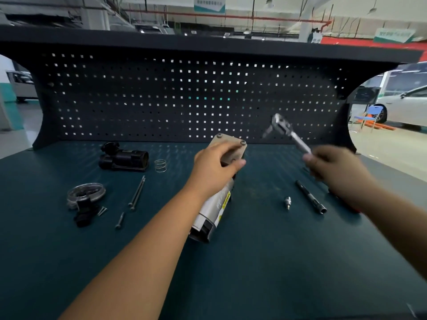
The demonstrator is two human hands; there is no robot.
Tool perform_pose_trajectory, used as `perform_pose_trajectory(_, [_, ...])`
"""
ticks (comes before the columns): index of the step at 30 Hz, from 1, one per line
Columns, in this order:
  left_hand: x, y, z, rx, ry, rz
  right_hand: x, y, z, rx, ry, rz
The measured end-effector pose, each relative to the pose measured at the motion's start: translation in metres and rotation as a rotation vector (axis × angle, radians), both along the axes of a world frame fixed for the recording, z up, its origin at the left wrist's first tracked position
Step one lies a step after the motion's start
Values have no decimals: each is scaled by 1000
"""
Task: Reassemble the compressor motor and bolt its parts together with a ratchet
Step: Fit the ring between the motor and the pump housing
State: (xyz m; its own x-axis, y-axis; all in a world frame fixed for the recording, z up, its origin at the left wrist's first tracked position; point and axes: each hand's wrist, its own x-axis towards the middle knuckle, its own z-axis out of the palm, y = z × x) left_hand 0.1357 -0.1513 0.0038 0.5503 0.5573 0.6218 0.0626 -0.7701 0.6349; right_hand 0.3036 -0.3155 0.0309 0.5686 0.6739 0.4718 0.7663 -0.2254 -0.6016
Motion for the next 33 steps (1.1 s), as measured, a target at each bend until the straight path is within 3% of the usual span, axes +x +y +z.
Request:
perform_pose_trajectory(4, [5, -1, -7, 262, 434, 218, 14, 6, -64, -119, 200, -134])
perform_pose_trajectory(7, [-3, -4, -19, 195, 585, 414, 22, 8, -102, -265, 82, -253])
perform_pose_trajectory(11, [-18, -13, -38, -109, 565, 506, 29, 6, -116, -301, -144, -306])
perform_pose_trajectory(15, [-25, -12, -37, -174, 644, 558, 33, 5, -119, -451, -293, -308])
perform_pose_trajectory(23, [-31, -4, -22, -244, 659, 503, 33, -4, -116, -409, -193, -286])
perform_pose_trajectory(33, [-43, 21, -10, -649, 433, 295, 35, -5, -117, -416, -220, -268])
